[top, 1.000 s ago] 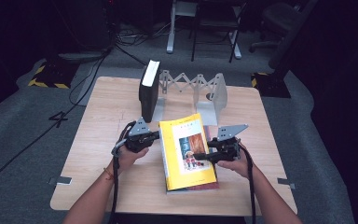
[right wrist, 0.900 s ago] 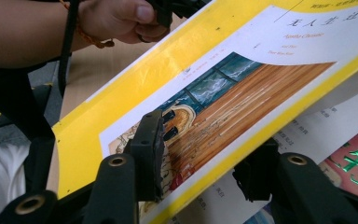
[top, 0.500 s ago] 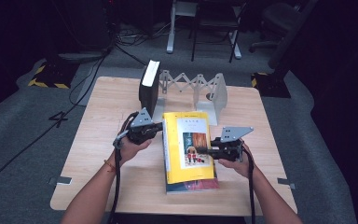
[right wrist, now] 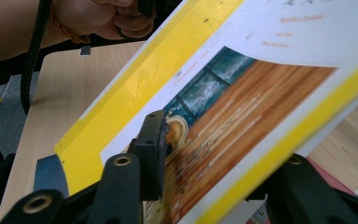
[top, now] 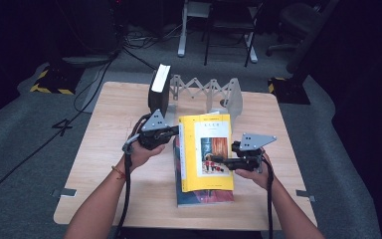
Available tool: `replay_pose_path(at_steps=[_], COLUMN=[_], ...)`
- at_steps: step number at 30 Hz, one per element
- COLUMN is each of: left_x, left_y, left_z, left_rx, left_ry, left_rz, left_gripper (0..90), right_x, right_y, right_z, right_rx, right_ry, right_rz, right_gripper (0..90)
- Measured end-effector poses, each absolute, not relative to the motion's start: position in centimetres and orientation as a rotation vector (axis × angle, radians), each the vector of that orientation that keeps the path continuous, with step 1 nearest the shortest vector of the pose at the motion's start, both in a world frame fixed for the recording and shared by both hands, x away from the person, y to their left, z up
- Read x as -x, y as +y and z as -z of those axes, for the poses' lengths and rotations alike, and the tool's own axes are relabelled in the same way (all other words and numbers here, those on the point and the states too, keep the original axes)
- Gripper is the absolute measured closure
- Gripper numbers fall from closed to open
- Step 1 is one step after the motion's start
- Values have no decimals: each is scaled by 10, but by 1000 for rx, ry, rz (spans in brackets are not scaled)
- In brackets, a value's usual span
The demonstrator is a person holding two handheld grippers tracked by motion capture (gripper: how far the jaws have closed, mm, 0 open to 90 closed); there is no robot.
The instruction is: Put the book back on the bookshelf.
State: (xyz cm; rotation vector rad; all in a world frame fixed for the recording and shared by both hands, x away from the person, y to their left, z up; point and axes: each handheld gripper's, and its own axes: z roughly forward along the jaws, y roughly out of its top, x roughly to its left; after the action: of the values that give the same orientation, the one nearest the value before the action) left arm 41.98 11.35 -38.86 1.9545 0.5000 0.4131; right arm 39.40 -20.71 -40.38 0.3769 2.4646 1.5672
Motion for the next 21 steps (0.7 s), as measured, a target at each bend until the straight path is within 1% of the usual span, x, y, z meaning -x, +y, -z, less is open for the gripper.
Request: replay_pose_path(at_steps=[4,5,7,8,11,19,21], left_x=[-421,-420,-420,-420,-417,-407,-404], left_y=[113,112,111,111,110,113,116], left_z=[387,385,381,381,373,370,372], left_rx=[-1949,-1948,-1940,-1940,-1931,-1926,-1918], left_ry=[489,483,475,475,455,440,450], left_rz=[-404,-410,-408,-408,-427,-470,-477], left_gripper=[899,899,899,899,899,897,884], right_x=[-397,-398,-398,-398,-396,-387,-383], right_y=[-205,-205,-205,-205,-207,-210,-211], right_z=[403,404,404,404,405,408,410], right_rx=[-396,-408,-408,-408,-435,-417,-411], right_ry=[2480,2478,2469,2469,2413,2311,2295], right_rz=[-1545,-1539,-1539,-1539,-1556,-1596,-1601], right_gripper=[628,681,739,739,804,863,870])
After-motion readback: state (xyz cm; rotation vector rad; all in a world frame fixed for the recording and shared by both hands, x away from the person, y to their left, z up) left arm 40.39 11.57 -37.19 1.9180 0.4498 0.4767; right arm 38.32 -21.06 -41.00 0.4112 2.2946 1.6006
